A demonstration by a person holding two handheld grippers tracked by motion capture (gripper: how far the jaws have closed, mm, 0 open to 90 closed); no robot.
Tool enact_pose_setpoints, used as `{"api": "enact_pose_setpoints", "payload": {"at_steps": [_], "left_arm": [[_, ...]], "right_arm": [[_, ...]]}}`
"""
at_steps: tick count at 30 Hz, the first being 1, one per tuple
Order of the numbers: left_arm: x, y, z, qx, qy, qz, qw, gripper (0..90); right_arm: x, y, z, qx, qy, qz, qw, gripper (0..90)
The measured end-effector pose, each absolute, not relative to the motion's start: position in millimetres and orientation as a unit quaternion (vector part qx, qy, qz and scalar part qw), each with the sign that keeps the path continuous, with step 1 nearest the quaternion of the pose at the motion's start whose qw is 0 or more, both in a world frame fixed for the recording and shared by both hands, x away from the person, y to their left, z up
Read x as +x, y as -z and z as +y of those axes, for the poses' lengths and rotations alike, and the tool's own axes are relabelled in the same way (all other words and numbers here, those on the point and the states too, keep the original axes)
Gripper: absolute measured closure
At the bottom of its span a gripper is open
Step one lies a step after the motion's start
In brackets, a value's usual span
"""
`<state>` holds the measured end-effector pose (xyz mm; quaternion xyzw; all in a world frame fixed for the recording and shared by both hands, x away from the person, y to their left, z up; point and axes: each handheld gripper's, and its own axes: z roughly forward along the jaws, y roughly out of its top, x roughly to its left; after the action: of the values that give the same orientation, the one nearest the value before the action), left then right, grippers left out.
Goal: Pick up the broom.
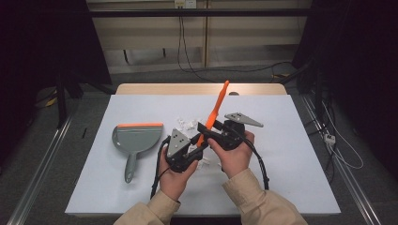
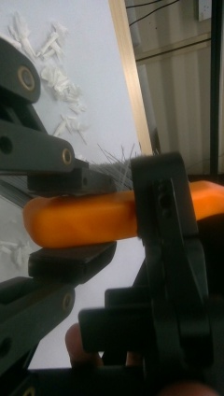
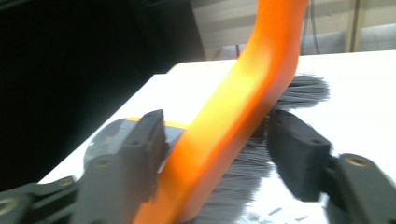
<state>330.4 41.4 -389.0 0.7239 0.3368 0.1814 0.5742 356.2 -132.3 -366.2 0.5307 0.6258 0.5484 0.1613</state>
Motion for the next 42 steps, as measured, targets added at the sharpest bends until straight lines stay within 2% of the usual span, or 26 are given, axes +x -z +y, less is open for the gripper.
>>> {"api": "enact_pose_setpoints", "payload": {"at_steps": [1, 2, 3, 4, 5, 6, 7, 8, 12, 17, 29, 37, 42], "left_arm": [[329.5, 388.8, 41.1, 0.724, -0.186, 0.335, 0.573, 65.6], [329.9, 389.2, 41.4, 0.727, -0.187, 0.332, 0.571, 63.7], [330.3, 389.9, 41.2, 0.726, -0.177, 0.332, 0.575, 63.7], [330.4, 389.8, 42.6, 0.723, -0.158, 0.324, 0.59, 68.5], [329.2, 388.9, 42.0, 0.719, -0.173, 0.324, 0.59, 72.6], [328.8, 387.8, 40.4, 0.725, -0.18, 0.314, 0.586, 64.6], [329.3, 387.3, 39.3, 0.73, -0.174, 0.318, 0.58, 64.6], [329.4, 387.5, 39.9, 0.73, -0.169, 0.325, 0.577, 52.9], [332.2, 390.8, 46.5, 0.734, -0.162, 0.332, 0.569, 46.3], [338.6, 394.1, 56.1, 0.738, -0.162, 0.332, 0.565, 29.2], [347.9, 396.6, 93.3, 0.735, -0.165, 0.336, 0.565, 12.9], [343.9, 394.6, 128.7, 0.726, -0.182, 0.339, 0.57, 8.9], [341.2, 399.2, 146.9, 0.727, -0.174, 0.342, 0.57, 5.8]], "right_arm": [[356.1, 365.8, -132.9, 0.531, -0.556, 0.621, 0.151, 48.0], [355.8, 365.1, -133.8, 0.532, -0.56, 0.618, 0.146, 56.7], [355.8, 365.1, -133.8, 0.532, -0.56, 0.618, 0.146, 56.7], [355.3, 364.0, -135.6, 0.533, -0.557, 0.622, 0.14, 70.4], [355.9, 364.7, -136.3, 0.518, -0.544, 0.642, 0.155, 71.5], [356.5, 365.8, -137.3, 0.513, -0.54, 0.649, 0.156, 71.4], [356.5, 365.8, -137.3, 0.513, -0.54, 0.649, 0.156, 71.4], [356.8, 366.6, -139.0, 0.515, -0.54, 0.648, 0.152, 71.5], [359.4, 366.2, -154.2, 0.518, -0.545, 0.64, 0.156, 71.4], [361.9, 367.5, -175.2, 0.512, -0.53, 0.656, 0.163, 71.4], [364.9, 367.7, -220.9, 0.501, -0.495, 0.685, 0.188, 71.4], [364.6, 367.6, -239.1, 0.511, -0.486, 0.684, 0.188, 71.4], [364.4, 368.7, -242.3, 0.517, -0.482, 0.682, 0.187, 71.4]]}}
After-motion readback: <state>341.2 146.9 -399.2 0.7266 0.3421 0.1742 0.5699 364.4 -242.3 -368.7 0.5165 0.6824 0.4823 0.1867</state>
